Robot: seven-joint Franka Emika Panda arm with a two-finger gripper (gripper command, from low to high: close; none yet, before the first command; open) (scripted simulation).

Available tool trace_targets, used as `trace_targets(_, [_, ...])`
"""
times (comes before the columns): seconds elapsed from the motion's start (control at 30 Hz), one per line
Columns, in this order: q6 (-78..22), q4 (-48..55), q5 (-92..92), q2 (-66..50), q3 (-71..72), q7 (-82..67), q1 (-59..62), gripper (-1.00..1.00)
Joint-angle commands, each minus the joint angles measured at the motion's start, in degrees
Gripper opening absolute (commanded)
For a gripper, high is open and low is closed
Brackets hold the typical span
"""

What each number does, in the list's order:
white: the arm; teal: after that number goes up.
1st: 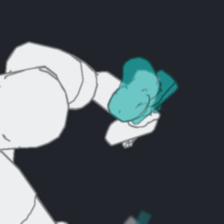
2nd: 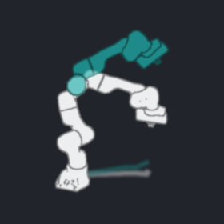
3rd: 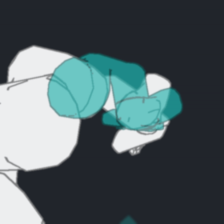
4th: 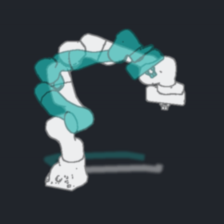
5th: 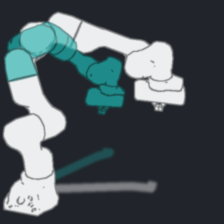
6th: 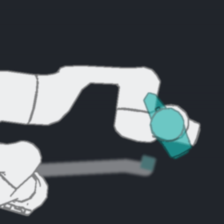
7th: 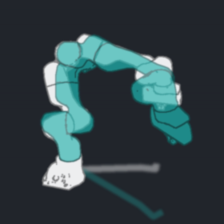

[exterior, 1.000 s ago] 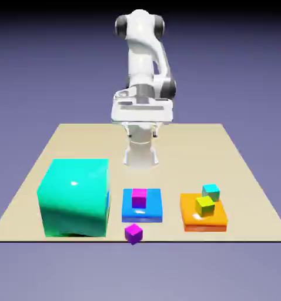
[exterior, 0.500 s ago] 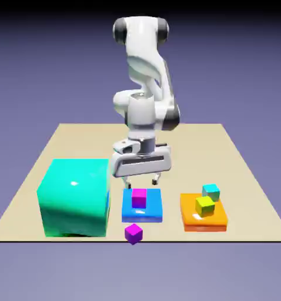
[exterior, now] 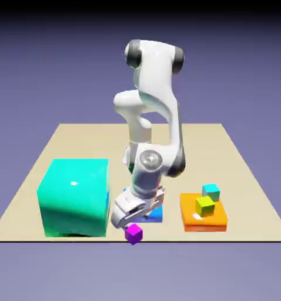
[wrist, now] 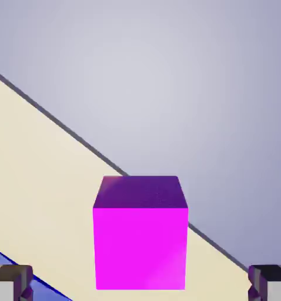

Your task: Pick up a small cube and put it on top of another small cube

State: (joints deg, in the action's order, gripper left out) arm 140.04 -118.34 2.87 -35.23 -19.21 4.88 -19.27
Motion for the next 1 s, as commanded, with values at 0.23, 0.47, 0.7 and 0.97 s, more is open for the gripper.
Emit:
trace_targets(0.23, [-6.52,0.33,-1.79,6.22,-1.77,0.95,-1.91,-1.00])
trace_targets(0.47, [-9.18,-8.89,-11.60,20.75,11.80,-4.66,-10.52,-1.00])
trace_targets(0.7, [-11.43,-16.69,-19.90,33.05,23.28,-9.41,-17.80,-1.00])
trace_targets(0.97, [-6.53,-18.00,-21.87,29.37,22.43,-7.92,-17.57,1.00])
